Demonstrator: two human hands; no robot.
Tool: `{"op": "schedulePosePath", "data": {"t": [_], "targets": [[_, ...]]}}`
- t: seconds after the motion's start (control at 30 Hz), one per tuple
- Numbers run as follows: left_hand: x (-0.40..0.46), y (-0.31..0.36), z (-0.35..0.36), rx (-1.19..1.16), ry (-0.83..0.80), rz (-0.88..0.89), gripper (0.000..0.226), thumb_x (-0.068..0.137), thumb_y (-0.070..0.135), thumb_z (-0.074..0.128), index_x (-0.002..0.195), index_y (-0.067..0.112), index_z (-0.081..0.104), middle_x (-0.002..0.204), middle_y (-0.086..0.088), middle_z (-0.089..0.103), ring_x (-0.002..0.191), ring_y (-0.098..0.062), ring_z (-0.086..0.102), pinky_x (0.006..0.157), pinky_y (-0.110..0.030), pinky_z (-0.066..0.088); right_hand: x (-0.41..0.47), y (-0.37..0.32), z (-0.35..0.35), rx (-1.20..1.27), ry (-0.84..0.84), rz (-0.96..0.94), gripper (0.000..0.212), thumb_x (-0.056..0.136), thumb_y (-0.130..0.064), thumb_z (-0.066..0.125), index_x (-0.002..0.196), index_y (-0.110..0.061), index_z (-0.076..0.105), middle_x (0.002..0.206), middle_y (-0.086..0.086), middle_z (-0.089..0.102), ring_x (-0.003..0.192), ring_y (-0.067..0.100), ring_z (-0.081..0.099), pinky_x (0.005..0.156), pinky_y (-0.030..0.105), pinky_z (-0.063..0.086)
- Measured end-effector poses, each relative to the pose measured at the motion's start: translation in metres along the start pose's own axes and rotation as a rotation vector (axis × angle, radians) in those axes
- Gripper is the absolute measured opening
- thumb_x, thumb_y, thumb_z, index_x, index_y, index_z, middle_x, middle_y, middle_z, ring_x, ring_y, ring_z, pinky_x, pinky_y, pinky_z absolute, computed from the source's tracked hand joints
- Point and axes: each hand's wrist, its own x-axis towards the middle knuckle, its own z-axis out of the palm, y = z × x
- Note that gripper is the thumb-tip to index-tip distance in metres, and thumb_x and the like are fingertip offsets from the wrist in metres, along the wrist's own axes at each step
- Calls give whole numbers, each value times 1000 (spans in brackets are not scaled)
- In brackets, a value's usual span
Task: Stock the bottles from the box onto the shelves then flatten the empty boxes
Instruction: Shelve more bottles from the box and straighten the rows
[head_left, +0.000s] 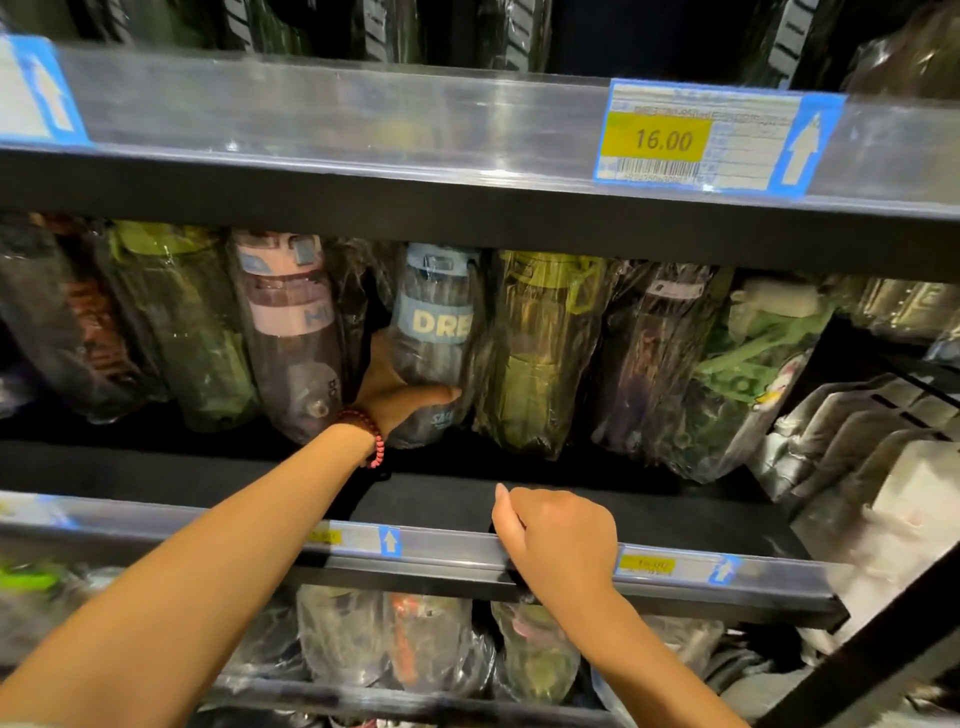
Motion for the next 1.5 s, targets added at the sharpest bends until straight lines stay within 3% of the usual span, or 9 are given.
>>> {"op": "schedulePosePath", "data": {"t": [0.1,0.2,0.37,0.7,1.03,1.17,1.27,1.33,1.5], "targets": [[3,-5,0,-47,-59,-32,106,48,-2,89,136,6,30,133,-10,48,119,-17,46,102,-34,40,0,0,0,-5,23,-11,45,81,-35,42,41,-22,29,31,-2,35,26,15,33,41,18,9],[8,-12,-7,-51,-123,-71,121,32,23,89,135,2,30,132,-17,48,122,-27,48,102,-45,42,1,-1,0,-16,46,-17,44,81,-35,42,45,-21,24,31,-2,35,26,16,33,41,18,10],[15,-21,-18,-9,-203,-25,118,41,13,89,141,16,27,138,-4,46,128,-20,43,104,-32,36,1,-1,0,-22,63,-24,43,81,-34,43,47,-20,22,31,-3,34,27,16,33,41,18,10],[18,-30,-27,-105,-290,-23,122,32,44,93,137,17,38,135,-3,53,126,-20,49,108,-45,37,-1,0,3,-51,70,-9,49,82,-34,43,36,-17,39,31,-3,35,27,15,34,41,17,12],[9,-17,-26,-129,-303,-85,94,39,27,86,126,14,52,121,-2,63,116,-17,57,104,-36,41,1,0,2,-15,45,-28,49,82,-35,43,37,-18,40,32,-4,37,28,15,35,40,19,13],[7,-13,-24,-48,-232,-88,80,56,10,87,128,11,52,126,-7,60,118,-22,55,105,-37,39,3,-2,-2,6,12,-13,48,83,-35,43,39,-20,32,31,-3,34,32,15,22,44,17,1],[2,-10,-26,3,-150,-150,81,49,23,91,121,13,57,121,-5,63,115,-22,57,102,-38,44,4,-2,-7,35,-17,-9,44,83,-34,43,45,-21,24,31,-2,33,37,15,16,50,16,-4],[-3,-6,-27,36,-107,-197,82,49,31,91,120,12,55,123,-4,61,117,-23,55,100,-36,44,5,-2,-11,66,-30,-16,44,83,-34,43,45,-21,23,30,-2,32,37,15,16,51,16,-5],[-31,11,-40,-11,-59,-261,73,66,10,84,129,5,49,124,-7,57,114,-18,54,91,-26,44,6,0,-17,127,-211,-6,47,89,-35,42,46,-18,32,40,-4,29,38,18,28,42,21,1]]}}
